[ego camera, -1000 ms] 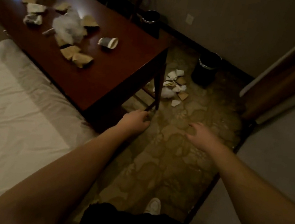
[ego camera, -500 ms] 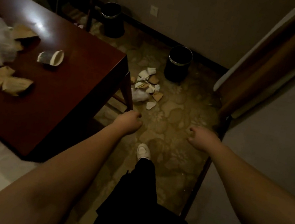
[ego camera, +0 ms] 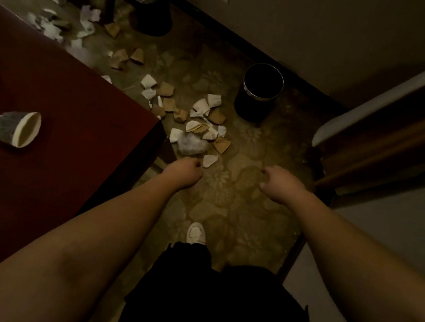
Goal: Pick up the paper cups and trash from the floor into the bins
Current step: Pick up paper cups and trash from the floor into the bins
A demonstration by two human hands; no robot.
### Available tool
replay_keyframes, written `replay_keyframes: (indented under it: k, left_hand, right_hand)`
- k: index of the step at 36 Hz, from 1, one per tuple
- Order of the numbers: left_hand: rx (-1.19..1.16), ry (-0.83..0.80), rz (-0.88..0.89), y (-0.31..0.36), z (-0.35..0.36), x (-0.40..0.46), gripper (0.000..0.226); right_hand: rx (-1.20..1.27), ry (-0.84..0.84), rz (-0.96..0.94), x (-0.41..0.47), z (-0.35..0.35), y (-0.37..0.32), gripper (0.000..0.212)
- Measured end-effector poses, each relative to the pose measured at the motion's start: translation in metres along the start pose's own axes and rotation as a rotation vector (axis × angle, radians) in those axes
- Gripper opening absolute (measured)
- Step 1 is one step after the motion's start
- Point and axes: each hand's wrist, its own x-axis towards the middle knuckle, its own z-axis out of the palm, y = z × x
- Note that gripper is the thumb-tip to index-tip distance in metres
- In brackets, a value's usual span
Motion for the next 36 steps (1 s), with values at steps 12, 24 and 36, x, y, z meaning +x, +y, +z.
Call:
replay_keyframes:
  k: [12,24,36]
  left_hand:
    - [-0.187,0.022,-0.161,0.023,-0.021,0.084,0.044]
    - [-0.486,0.119,-0.471,0.053,0.032,0.163,0.041]
    - [-0.605,0.139,-0.562,0.010,0.113,0.304,0.036]
  right_hand:
    - [-0.164,-0.112,-0.087,0.123,-0.057,0.026,0.058]
    - [-0.342,-0.273,-0.259,0.283,-0.074,0.063,0.059]
    - [-0.346,-0.330,-0.310,0.454,0.001,0.061,0.055]
